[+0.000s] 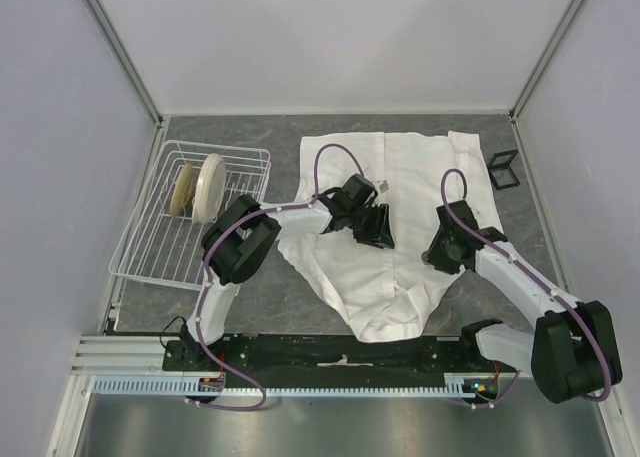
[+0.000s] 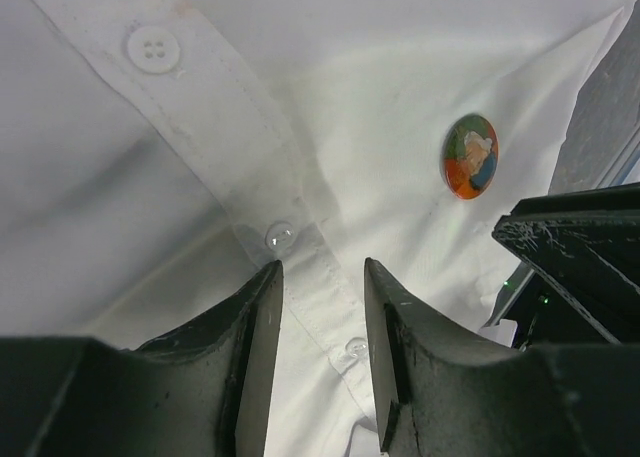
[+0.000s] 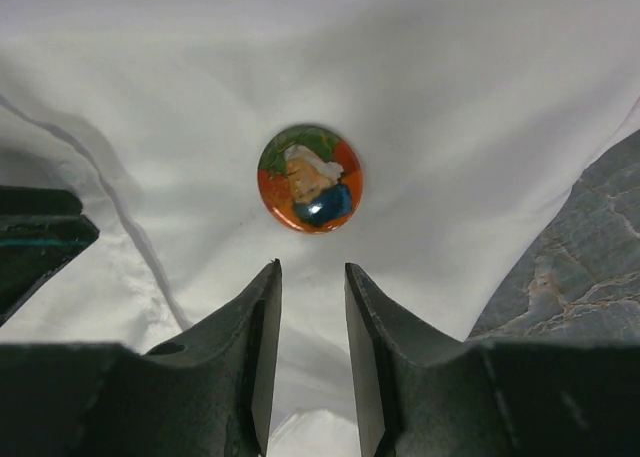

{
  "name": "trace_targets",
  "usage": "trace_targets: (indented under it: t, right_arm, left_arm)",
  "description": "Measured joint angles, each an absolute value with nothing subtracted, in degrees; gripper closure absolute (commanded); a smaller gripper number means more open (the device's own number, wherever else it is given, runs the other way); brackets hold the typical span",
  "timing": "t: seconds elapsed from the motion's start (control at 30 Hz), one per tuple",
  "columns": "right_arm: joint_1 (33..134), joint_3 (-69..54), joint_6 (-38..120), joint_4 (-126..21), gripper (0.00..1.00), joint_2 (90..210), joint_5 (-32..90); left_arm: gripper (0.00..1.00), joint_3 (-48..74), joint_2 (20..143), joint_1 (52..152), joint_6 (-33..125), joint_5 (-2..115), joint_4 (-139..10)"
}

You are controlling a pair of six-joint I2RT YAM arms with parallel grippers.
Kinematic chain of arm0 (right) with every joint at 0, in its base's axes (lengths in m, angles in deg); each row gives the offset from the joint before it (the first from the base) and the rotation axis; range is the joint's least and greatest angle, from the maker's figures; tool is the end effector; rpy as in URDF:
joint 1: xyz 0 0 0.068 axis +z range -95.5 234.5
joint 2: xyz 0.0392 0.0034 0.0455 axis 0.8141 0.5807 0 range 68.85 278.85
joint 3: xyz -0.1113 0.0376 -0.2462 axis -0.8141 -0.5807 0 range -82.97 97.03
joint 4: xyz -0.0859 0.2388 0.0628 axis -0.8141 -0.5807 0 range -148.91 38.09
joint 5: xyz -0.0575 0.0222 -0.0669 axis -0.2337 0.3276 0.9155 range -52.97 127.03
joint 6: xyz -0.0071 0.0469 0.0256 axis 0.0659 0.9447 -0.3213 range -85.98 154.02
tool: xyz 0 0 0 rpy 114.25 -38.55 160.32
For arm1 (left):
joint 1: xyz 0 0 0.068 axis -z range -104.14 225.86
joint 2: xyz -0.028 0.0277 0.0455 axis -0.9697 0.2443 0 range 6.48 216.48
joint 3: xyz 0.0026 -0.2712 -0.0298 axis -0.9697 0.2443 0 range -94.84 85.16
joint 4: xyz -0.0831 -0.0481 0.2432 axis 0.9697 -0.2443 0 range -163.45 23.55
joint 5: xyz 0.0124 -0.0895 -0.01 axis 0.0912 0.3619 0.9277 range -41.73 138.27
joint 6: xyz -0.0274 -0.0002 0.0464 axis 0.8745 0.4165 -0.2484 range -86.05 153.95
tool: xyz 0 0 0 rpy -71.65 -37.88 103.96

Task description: Remove the brooch from the garment

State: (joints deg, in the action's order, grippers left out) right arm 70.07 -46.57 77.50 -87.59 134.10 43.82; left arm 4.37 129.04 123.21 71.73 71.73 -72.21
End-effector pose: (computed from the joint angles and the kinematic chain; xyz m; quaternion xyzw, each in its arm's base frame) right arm 0.1939 0.0496 0.1888 0.2475 0.9418 0.0583 0.2200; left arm 0.2991 -0.3455 0.1389 0.1495 0.9033 -0.3795 0.1330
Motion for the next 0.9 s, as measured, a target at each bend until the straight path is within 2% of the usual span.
trace_targets:
  t: [0.1,0.27,0.57,0.9]
  right_arm:
    - [68.8,-47.8,77.7,-85.8,0.75,136.1,43.8]
    - [66.7,-51.7,79.3,-85.6,0.77,136.4,43.6]
    - [66.6,-57.5,82.2,-87.4,0.73,125.4,42.8]
    - [65.9,-52.0,79.3,-89.5,0.72,128.0,42.9]
  left_arm:
    - [0.53,4.1,129.0,123.3,71.4,71.8,-72.8]
    - [0.51,3.8,128.6,124.0,70.5,71.9,-74.2]
    - [0.5,-1.1,128.5,128.9,69.6,73.8,-76.6]
    - [0.55,2.8,128.0,138.3,69.9,74.4,-74.1]
